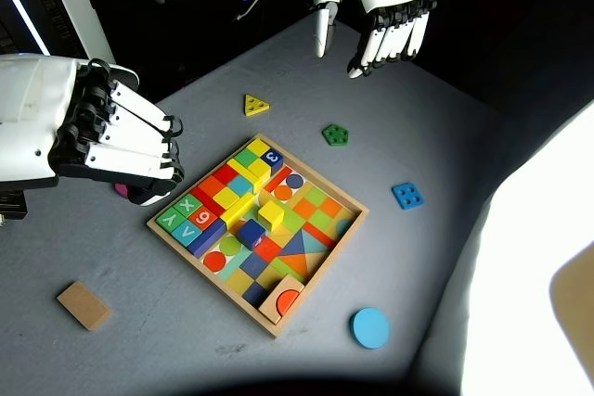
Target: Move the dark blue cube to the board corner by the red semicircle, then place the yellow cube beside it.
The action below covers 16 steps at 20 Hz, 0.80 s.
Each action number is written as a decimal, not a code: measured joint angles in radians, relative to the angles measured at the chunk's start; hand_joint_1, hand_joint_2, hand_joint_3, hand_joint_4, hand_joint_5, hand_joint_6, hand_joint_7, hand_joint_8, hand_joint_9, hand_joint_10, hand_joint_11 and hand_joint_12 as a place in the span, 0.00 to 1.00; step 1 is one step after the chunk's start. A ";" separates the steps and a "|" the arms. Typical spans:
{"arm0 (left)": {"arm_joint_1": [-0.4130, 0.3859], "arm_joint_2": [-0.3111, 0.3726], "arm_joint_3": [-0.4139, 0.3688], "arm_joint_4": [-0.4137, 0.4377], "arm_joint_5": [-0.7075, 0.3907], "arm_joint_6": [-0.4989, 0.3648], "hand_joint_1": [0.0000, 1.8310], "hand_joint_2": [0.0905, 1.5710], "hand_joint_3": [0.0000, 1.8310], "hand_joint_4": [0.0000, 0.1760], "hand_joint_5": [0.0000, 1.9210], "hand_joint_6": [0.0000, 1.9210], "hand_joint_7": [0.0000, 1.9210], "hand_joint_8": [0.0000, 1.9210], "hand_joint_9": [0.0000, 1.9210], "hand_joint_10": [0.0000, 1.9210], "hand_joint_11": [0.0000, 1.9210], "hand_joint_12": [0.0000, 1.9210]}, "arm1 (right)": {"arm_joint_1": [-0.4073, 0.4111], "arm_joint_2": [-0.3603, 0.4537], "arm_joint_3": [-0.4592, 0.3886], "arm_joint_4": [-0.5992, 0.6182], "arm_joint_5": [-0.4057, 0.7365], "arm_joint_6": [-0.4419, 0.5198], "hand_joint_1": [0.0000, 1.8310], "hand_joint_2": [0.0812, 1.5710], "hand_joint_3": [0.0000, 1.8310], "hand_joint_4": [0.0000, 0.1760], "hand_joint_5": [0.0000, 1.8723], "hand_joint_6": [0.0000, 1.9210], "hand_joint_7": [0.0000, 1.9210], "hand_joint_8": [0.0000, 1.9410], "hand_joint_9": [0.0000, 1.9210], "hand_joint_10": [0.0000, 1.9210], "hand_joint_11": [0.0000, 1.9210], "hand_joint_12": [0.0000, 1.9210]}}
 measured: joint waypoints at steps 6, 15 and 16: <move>0.019 0.000 0.000 0.002 -0.011 -0.063 0.00 0.66 0.00 0.00 0.04 0.00 0.07 0.00 0.06 0.00 0.00 0.24 | 0.000 -0.001 0.000 0.008 -0.004 -0.013 0.00 0.69 0.01 0.01 0.09 0.02 0.07 0.01 0.02 0.01 0.00 0.00; 0.028 0.000 0.000 -0.002 -0.021 -0.064 0.00 0.63 0.00 0.00 0.02 0.01 0.05 0.00 0.04 0.00 0.00 0.16 | -0.014 -0.068 0.022 0.238 -0.154 -0.199 0.00 0.68 0.00 0.42 0.23 0.04 0.07 0.00 0.01 0.00 0.00 0.00; 0.028 0.000 0.002 0.001 -0.019 -0.063 0.00 0.63 0.00 0.00 0.03 0.01 0.06 0.00 0.05 0.00 0.00 0.19 | -0.019 -0.079 0.029 0.238 -0.163 -0.201 0.00 0.69 0.00 0.40 0.29 0.03 0.06 0.00 0.00 0.00 0.00 0.00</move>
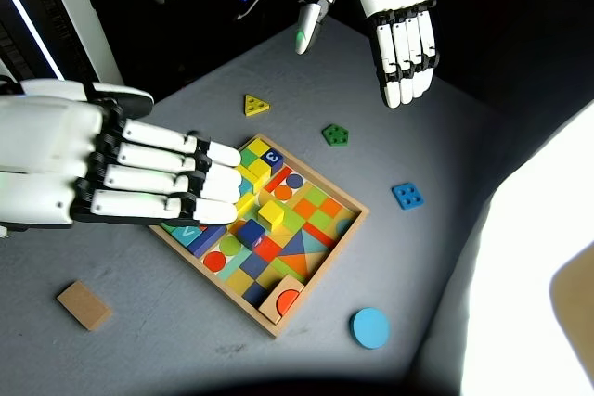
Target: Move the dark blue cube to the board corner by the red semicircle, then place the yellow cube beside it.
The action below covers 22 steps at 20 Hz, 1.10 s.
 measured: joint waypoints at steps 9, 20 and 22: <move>0.000 0.000 0.000 0.007 0.004 -0.010 0.00 0.64 0.00 0.00 0.02 0.00 0.04 0.00 0.04 0.00 0.00 0.15 | -0.014 -0.145 0.133 0.079 -0.027 -0.096 0.01 0.69 0.00 0.09 0.45 0.04 0.08 0.01 0.00 0.00 0.00 0.00; 0.000 0.000 0.000 0.051 -0.003 -0.058 0.00 0.63 0.00 0.00 0.02 0.00 0.05 0.00 0.04 0.00 0.00 0.17 | -0.070 -0.292 0.243 0.117 0.027 -0.164 0.01 0.70 0.00 0.16 0.43 0.01 0.09 0.01 0.00 0.00 0.00 0.00; 0.000 0.000 0.000 0.058 0.000 -0.061 0.00 0.62 0.00 0.00 0.02 0.00 0.04 0.00 0.04 0.00 0.00 0.15 | -0.074 -0.306 0.252 0.117 0.030 -0.164 0.02 0.70 0.00 0.09 0.42 0.01 0.08 0.00 0.00 0.00 0.00 0.00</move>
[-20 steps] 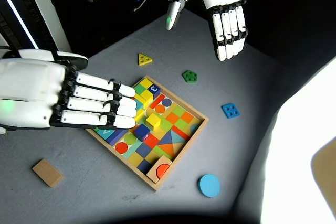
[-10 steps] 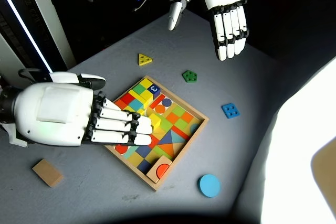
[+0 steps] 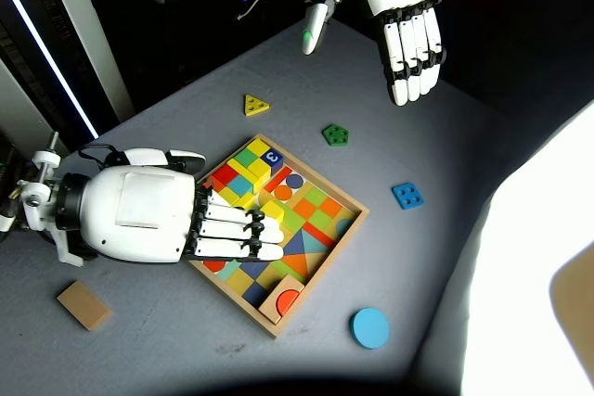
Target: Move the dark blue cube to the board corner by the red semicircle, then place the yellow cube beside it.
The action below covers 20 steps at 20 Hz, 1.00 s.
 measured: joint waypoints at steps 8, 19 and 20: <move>0.000 0.000 0.001 0.005 0.012 -0.002 0.00 0.63 0.00 0.00 0.02 0.00 0.04 0.00 0.03 0.00 0.00 0.16 | -0.009 -0.025 0.021 0.003 -0.001 0.000 0.00 0.70 0.00 0.14 0.44 0.01 0.08 0.00 0.00 0.00 0.00 0.00; 0.000 0.000 0.000 0.008 -0.018 0.002 0.00 0.62 0.00 0.00 0.02 0.00 0.03 0.00 0.03 0.00 0.00 0.14 | -0.014 -0.061 0.061 0.014 -0.013 0.000 0.01 0.70 0.00 0.15 0.44 0.01 0.08 0.00 0.00 0.00 0.00 0.00; 0.000 0.000 0.000 0.008 -0.011 0.001 0.00 0.61 0.00 0.00 0.02 0.00 0.03 0.00 0.02 0.00 0.00 0.15 | -0.014 -0.061 0.061 0.015 -0.018 0.000 0.00 0.70 0.00 0.19 0.44 0.01 0.09 0.00 0.00 0.00 0.00 0.00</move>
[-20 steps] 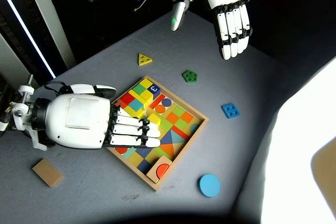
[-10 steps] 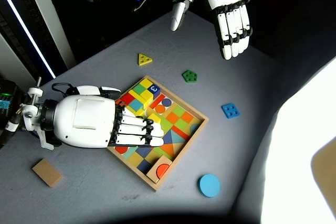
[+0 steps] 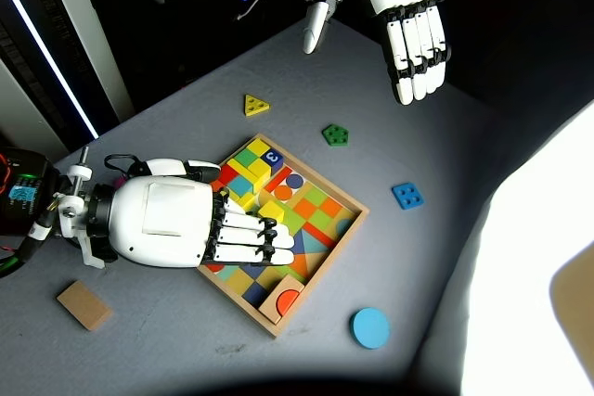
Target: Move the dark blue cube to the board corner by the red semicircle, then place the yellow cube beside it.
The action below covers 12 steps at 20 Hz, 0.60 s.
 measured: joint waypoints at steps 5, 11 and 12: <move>0.000 0.000 0.000 0.000 0.018 -0.011 0.00 0.61 0.00 0.00 0.02 0.00 0.03 0.00 0.03 0.00 0.00 0.17 | -0.007 0.000 0.001 0.000 -0.002 0.000 0.00 0.70 0.00 0.18 0.44 0.01 0.09 0.00 0.00 0.00 0.00 0.00; 0.000 0.000 0.000 -0.001 0.031 -0.018 0.00 0.62 0.00 0.00 0.03 0.00 0.04 0.00 0.03 0.00 0.00 0.15 | -0.007 0.000 0.031 -0.002 0.002 0.005 0.01 0.70 0.00 0.08 0.45 0.01 0.09 0.00 0.00 0.00 0.00 0.00; 0.000 0.000 0.000 -0.001 0.031 -0.018 0.00 0.61 0.00 0.00 0.03 0.00 0.04 0.00 0.03 0.00 0.00 0.15 | -0.007 0.000 0.039 -0.001 0.004 0.007 0.00 0.70 0.00 0.10 0.46 0.01 0.10 0.00 0.00 0.00 0.00 0.00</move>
